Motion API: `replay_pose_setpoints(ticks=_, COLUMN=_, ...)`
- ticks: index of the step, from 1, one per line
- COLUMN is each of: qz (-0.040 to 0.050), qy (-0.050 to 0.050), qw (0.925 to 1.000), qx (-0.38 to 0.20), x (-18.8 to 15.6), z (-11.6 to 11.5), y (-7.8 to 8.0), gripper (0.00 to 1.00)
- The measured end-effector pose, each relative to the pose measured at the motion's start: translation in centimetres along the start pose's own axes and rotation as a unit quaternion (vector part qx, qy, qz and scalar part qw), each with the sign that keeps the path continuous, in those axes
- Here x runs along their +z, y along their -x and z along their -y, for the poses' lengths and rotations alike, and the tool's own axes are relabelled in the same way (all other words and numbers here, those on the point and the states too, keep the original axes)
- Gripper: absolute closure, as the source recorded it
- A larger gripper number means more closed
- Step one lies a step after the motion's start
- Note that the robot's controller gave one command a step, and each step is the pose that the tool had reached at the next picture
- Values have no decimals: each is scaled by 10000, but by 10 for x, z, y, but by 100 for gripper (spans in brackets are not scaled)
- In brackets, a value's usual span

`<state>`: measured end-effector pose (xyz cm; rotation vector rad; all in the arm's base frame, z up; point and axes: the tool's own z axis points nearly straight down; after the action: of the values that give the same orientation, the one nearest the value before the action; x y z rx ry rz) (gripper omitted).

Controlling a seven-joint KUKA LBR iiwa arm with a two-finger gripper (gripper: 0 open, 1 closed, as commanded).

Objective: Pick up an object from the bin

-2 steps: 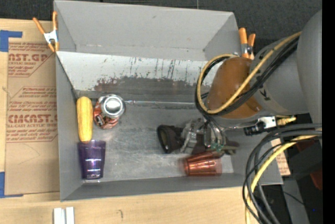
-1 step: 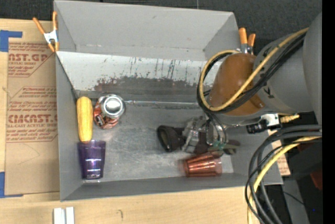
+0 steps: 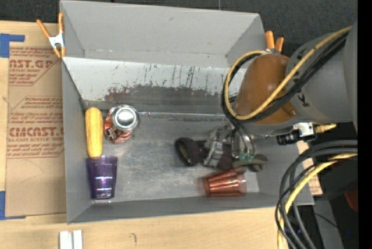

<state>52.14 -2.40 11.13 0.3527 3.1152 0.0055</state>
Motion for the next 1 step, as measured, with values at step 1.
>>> replay_pose_setpoints(ticks=1, qz=18, qy=0, qw=10000, qx=2, x=-12, z=0, y=1, gripper=100)
